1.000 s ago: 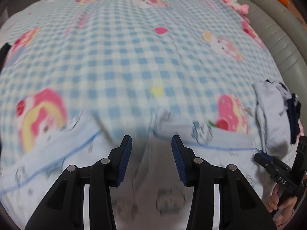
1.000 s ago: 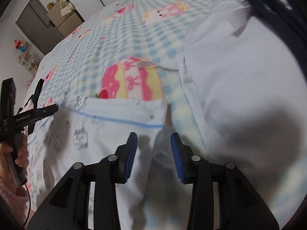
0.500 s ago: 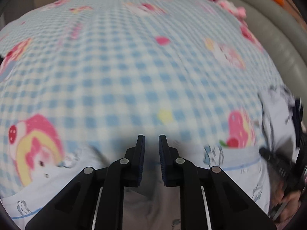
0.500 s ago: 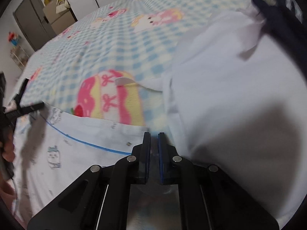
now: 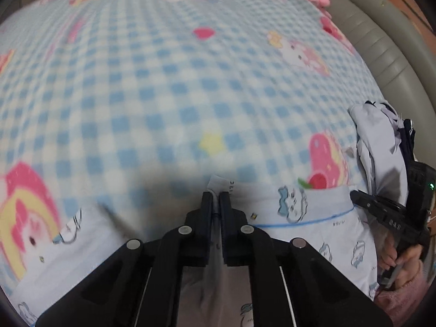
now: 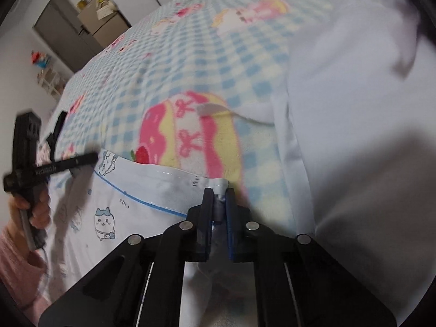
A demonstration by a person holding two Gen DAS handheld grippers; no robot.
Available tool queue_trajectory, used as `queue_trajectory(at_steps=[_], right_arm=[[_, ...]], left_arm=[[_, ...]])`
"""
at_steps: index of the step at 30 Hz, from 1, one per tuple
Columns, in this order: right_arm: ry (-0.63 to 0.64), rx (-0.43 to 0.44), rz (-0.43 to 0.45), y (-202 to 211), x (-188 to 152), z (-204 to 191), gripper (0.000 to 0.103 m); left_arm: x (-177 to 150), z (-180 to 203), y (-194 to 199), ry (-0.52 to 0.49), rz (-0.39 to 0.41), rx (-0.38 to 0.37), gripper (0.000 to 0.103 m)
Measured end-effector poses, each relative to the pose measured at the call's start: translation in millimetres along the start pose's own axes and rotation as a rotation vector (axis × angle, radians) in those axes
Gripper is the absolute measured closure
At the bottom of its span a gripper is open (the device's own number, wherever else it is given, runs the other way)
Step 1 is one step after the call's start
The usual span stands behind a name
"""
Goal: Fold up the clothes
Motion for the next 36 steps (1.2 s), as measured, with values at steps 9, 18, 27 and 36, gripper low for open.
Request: queue_trajectory(at_steps=[9,18,27,36], right_arm=[[0.014,-0.114,0.084,9.2,18.7,6.8,0.099],[0.046,-0.166,0.133,28.4,15.9,2.5,0.089],[0.138,0.065,0.065,73.1,-86.0,-79.7,0.085],[0.153,0.000,-0.009,57.9,-148.4,-83.4,0.085]], left_arm=[[12.2,-13.0,-13.1,0.015,-0.017,0.030,0.097],[3.4,2.9,41.7,0.034,0.118,0.092,0.079],[-142.8,88.6,71.4,0.014,0.094,-0.034,0.079],[-206.5,81.9,45.2,0.092,0.065,0.054,0.079]])
Point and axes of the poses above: each gripper's, at about its wrist camera, not at the fingertips, and y roughly against the way its jaws point, z to its right, x to its top, the point moved 10 cm from there along -y, roughly the way its jaws point, and after that the axes turned 6 degrees about -z, right-handed, at the moved point
